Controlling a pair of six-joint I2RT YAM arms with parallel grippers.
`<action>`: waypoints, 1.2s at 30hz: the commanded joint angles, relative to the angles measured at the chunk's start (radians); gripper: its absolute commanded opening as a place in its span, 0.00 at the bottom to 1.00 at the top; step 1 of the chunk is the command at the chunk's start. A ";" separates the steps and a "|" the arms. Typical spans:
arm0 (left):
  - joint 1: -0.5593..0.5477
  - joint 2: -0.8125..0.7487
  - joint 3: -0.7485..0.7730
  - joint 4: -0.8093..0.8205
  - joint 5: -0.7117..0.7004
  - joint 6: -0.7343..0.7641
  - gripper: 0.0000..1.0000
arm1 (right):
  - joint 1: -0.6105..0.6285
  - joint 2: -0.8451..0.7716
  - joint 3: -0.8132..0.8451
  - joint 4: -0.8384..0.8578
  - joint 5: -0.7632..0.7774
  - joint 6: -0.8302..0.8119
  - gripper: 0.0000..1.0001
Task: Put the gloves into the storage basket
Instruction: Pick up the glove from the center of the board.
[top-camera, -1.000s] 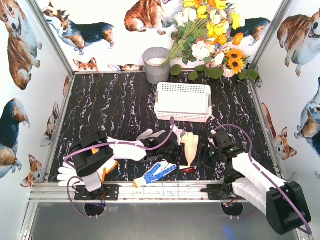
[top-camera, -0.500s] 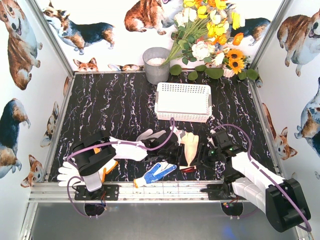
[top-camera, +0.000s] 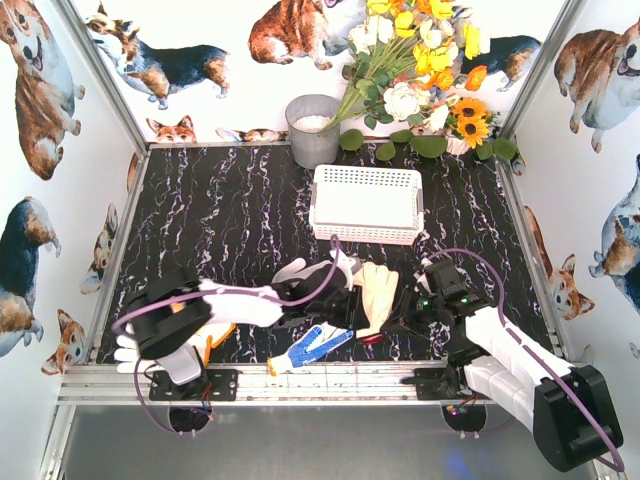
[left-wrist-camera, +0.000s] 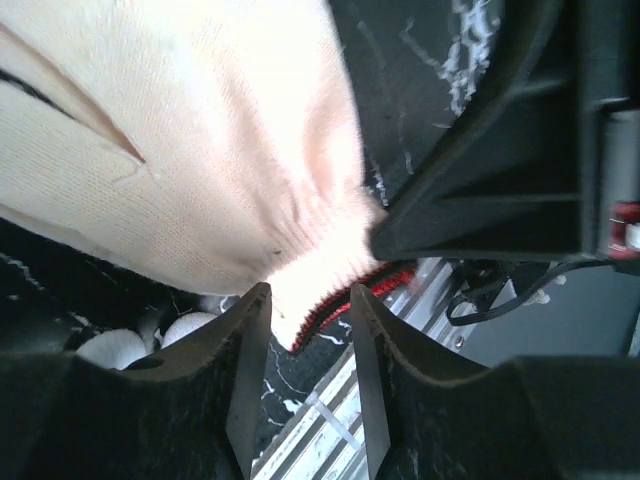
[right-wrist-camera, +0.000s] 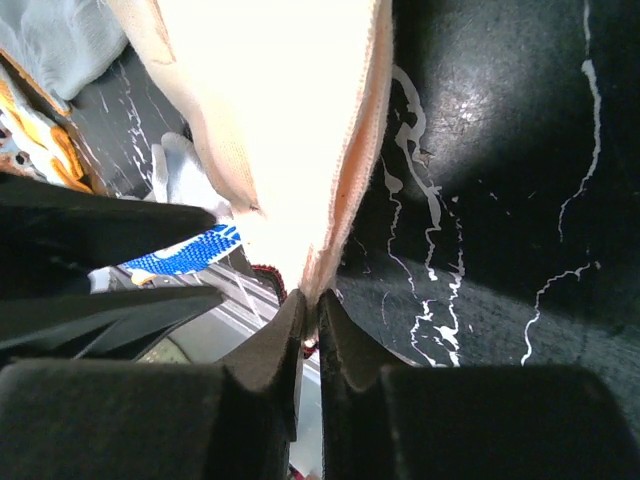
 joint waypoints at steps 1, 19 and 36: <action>-0.021 -0.154 -0.012 -0.012 -0.153 0.131 0.35 | 0.007 -0.012 0.036 0.016 -0.036 0.029 0.00; -0.219 -0.230 0.005 -0.022 -0.356 0.608 0.79 | 0.007 -0.057 0.157 -0.049 0.035 0.181 0.00; -0.222 -0.051 0.044 0.160 -0.445 0.593 0.78 | 0.007 -0.078 0.171 -0.014 0.050 0.262 0.00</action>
